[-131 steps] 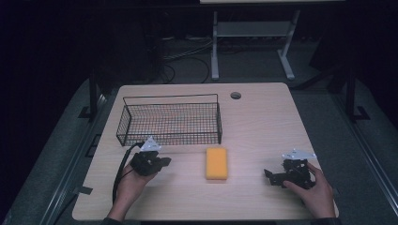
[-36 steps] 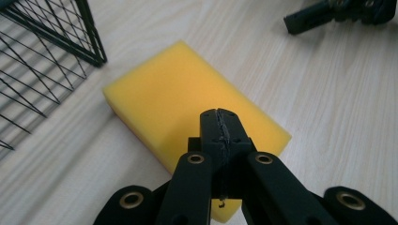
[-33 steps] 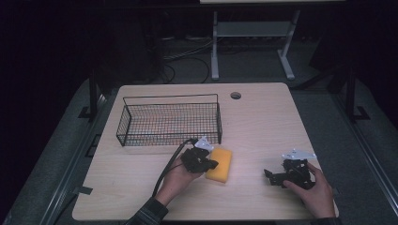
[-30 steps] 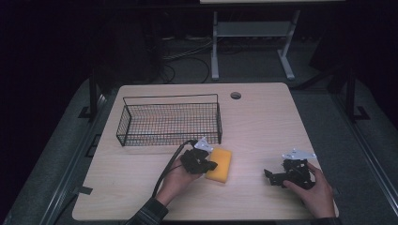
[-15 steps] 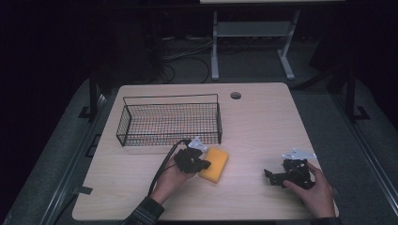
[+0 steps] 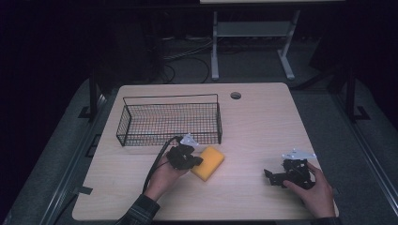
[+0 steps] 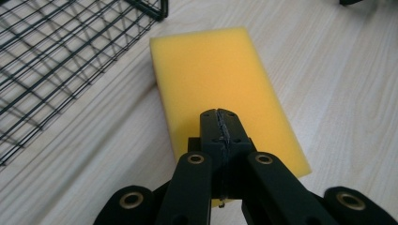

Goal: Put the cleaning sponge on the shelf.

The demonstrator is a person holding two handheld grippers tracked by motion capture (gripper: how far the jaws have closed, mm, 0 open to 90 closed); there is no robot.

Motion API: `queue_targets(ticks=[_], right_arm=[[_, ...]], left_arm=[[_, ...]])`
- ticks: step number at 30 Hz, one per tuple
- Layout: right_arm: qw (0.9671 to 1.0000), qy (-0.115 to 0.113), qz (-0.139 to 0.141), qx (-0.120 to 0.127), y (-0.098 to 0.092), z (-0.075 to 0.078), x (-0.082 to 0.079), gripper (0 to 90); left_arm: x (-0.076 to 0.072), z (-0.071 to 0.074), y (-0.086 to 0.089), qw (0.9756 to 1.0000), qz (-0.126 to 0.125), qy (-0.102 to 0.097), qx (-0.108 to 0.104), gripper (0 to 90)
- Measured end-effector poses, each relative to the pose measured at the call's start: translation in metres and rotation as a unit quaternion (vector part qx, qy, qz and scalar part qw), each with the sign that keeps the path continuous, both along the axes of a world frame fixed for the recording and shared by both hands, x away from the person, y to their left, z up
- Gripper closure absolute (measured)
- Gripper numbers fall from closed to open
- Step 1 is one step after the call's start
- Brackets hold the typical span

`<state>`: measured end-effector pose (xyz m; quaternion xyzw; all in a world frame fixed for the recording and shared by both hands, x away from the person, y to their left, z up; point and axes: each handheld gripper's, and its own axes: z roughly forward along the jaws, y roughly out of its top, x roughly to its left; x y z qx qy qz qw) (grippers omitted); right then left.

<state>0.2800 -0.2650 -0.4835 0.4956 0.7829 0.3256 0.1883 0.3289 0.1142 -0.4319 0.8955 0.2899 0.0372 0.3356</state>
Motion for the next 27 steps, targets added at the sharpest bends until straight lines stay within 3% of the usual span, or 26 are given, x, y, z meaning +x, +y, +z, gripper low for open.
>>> queue_targets(ticks=[11, 19, 21, 25, 27], right_arm=[[1.0, 0.0, 0.0, 0.0, 0.0, 0.0, 0.0, 0.0], [1.0, 0.0, 0.0, 0.0, 0.0, 0.0, 0.0, 0.0], [1.0, 0.0, 0.0, 0.0, 0.0, 0.0, 0.0, 0.0], [1.0, 0.0, 0.0, 0.0, 0.0, 0.0, 0.0, 0.0], [1.0, 0.0, 0.0, 0.0, 0.0, 0.0, 0.0, 0.0]], left_arm=[[0.004, 0.003, 0.009, 0.9998, 0.019, 0.0, -0.005, 89.6], [0.005, 0.013, 0.004, 0.9999, 0.017, 0.0, -0.001, 72.5], [0.006, 0.014, 0.002, 0.9997, 0.024, 0.004, -0.009, 68.1], [0.011, 0.019, -0.001, 0.9996, 0.024, 0.013, 0.007, 52.9], [0.012, 0.02, -0.003, 0.9995, 0.024, 0.016, 0.014, 49.9]])
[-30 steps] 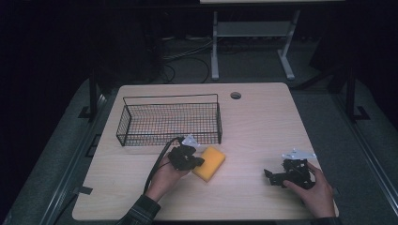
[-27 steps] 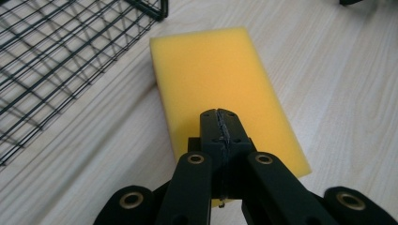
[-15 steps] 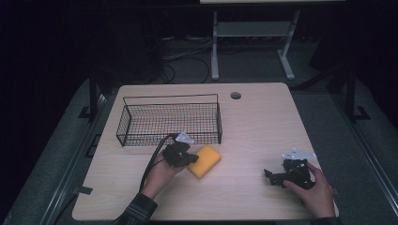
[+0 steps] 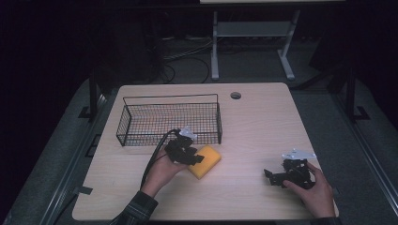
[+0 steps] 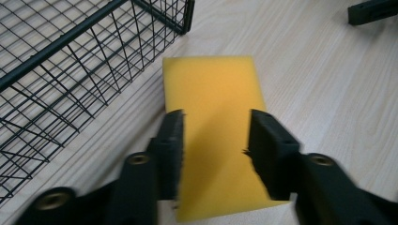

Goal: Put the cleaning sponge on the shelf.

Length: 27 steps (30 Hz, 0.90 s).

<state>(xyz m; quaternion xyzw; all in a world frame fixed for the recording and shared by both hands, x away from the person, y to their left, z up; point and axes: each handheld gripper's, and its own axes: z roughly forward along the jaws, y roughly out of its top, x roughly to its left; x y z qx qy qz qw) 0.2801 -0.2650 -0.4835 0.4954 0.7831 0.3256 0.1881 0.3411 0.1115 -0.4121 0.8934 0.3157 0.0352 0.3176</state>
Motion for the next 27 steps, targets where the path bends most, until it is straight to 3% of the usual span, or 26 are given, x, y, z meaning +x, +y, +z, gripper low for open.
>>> queue_targets(ticks=[10, 21, 27], right_arm=[[1.0, 0.0, 0.001, 0.0, 0.0, 0.0, 0.0, 0.0], [1.0, 0.0, 0.001, 0.0, 0.0, 0.0, 0.0, 0.0], [1.0, 0.0, 0.001, 0.0, 0.0, 0.0, 0.0, 0.0]], left_arm=[[0.005, -0.003, -0.022, 0.9993, -0.003, 0.001, 0.036, 13.0], [0.007, -0.017, -0.041, 0.9975, -0.006, -0.006, 0.071, 12.9], [0.008, -0.023, -0.043, 0.997, -0.005, -0.004, 0.077, 12.9]])
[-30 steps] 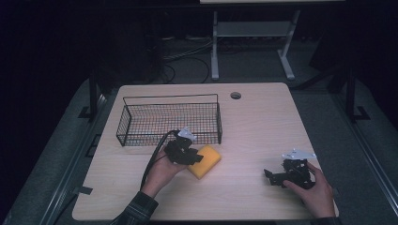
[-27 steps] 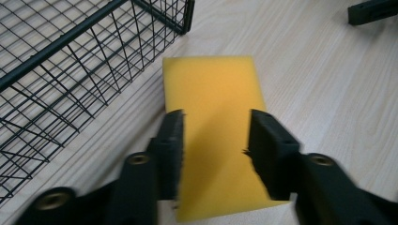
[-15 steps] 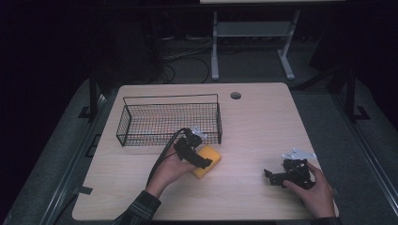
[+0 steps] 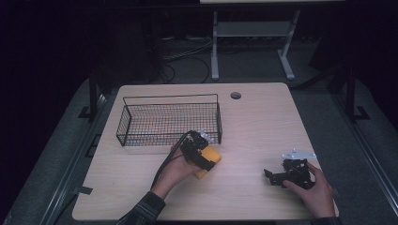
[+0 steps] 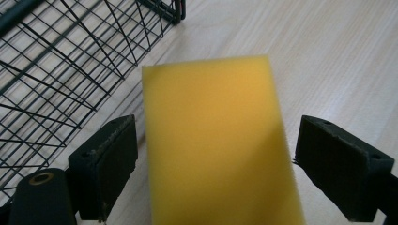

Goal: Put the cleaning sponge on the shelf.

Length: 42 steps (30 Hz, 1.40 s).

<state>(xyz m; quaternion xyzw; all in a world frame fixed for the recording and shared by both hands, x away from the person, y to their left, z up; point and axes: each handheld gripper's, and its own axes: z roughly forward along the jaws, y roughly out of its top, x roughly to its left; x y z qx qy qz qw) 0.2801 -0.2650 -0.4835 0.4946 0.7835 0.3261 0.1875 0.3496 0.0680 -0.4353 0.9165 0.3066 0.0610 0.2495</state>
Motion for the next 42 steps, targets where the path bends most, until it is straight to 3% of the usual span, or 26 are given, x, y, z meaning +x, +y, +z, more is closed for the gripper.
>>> queue_targets(ticks=[24, 42], right_arm=[[1.0, 0.0, -0.001, 0.0, 0.0, 0.0, 0.0, 0.0], [1.0, 0.0, -0.001, 0.0, 0.0, 0.0, 0.0, 0.0]], left_arm=[[-0.002, -0.013, -0.01, 0.9992, -0.004, -0.008, 0.039, 16.8], [-0.003, -0.007, -0.005, 0.9996, -0.013, 0.002, 0.026, 21.7]])
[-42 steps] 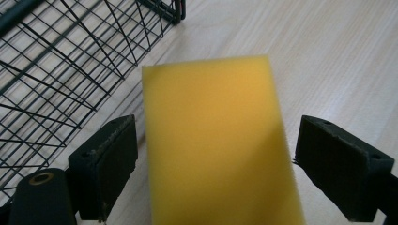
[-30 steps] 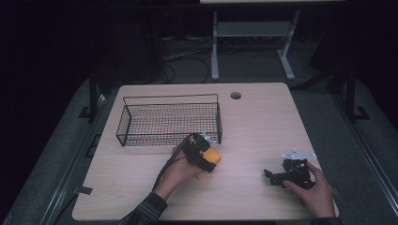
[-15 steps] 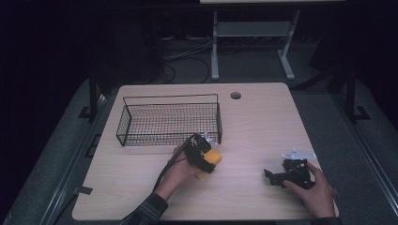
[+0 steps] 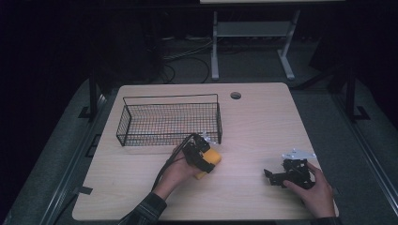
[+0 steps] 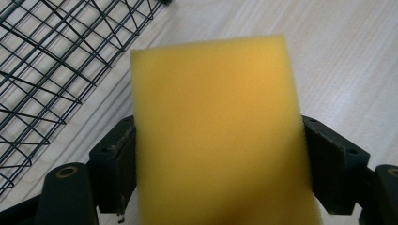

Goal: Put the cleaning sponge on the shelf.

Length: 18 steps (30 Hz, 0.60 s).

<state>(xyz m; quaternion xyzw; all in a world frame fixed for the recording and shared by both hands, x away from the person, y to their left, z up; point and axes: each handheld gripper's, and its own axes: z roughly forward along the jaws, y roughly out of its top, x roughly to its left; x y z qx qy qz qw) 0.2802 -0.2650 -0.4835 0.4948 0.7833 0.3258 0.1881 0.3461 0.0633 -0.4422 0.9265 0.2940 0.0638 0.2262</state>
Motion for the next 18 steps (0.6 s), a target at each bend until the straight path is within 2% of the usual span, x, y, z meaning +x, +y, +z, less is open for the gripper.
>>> queue_targets(ticks=[18], right_arm=[[1.0, 0.0, 0.0, 0.001, 0.0, 0.0, 0.0, 0.0]], left_arm=[[-0.005, 0.023, 0.01, 0.9997, -0.008, 0.009, -0.022, 22.1]])
